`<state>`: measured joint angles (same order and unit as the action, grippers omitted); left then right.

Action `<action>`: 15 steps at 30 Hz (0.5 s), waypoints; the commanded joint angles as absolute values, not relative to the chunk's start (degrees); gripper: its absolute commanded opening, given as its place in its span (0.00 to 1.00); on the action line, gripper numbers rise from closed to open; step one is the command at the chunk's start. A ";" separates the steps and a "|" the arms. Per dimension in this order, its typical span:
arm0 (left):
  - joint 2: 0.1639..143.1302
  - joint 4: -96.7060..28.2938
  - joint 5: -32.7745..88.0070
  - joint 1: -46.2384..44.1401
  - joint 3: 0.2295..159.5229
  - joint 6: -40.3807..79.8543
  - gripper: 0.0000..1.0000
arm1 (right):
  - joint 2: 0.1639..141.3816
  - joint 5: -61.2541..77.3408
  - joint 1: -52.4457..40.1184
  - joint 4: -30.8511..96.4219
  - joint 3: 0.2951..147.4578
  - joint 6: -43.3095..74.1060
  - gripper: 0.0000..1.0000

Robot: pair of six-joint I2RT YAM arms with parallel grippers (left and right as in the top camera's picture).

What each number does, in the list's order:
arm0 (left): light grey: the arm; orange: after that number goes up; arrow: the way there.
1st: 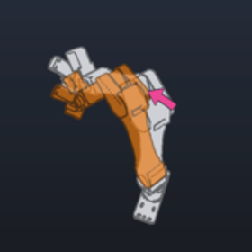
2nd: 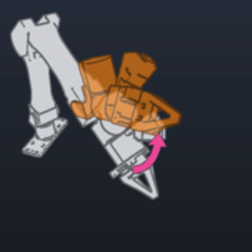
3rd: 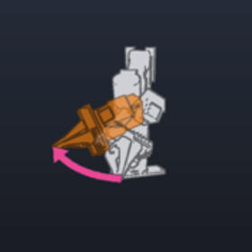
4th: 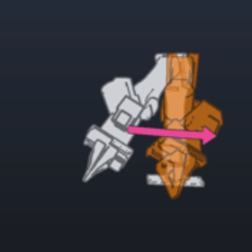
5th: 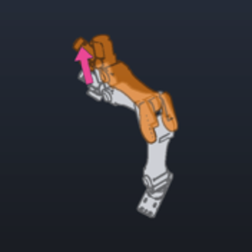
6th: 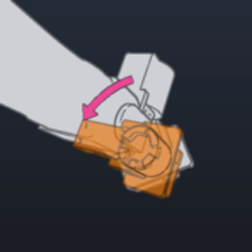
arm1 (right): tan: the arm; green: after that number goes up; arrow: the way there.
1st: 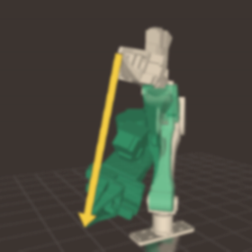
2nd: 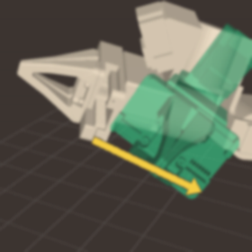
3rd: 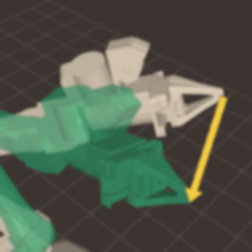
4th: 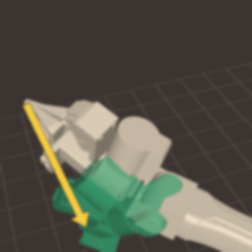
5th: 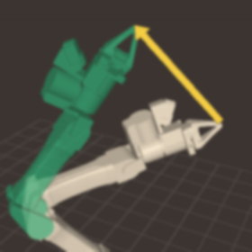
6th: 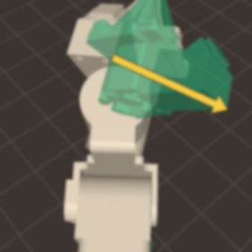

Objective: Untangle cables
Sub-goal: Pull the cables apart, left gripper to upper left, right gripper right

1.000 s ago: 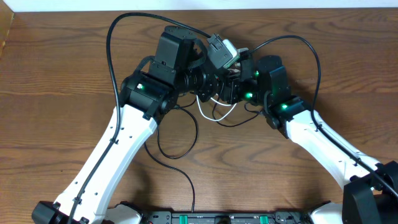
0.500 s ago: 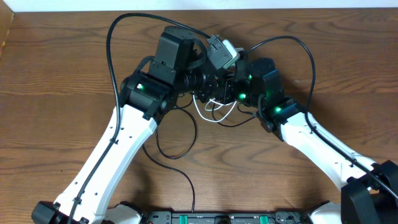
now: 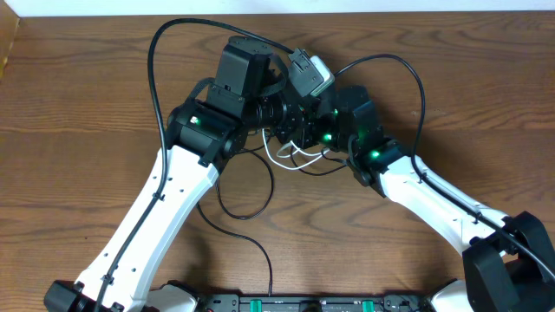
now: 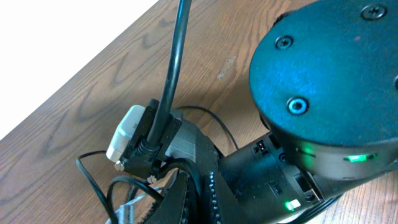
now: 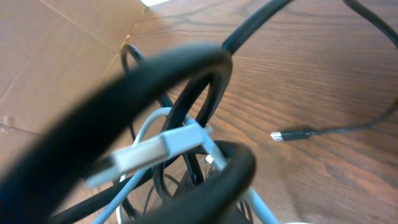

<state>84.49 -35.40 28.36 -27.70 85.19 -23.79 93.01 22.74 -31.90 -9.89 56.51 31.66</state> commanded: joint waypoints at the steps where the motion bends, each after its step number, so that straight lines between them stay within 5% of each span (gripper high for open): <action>1: 82.61 -34.57 31.29 -27.92 85.62 -23.31 0.07 | 93.76 16.19 -32.86 -6.46 56.55 34.26 0.01; 15: 80.03 -34.65 28.42 -20.32 85.62 -24.43 0.08 | 93.76 11.90 -22.26 3.97 56.49 35.07 0.01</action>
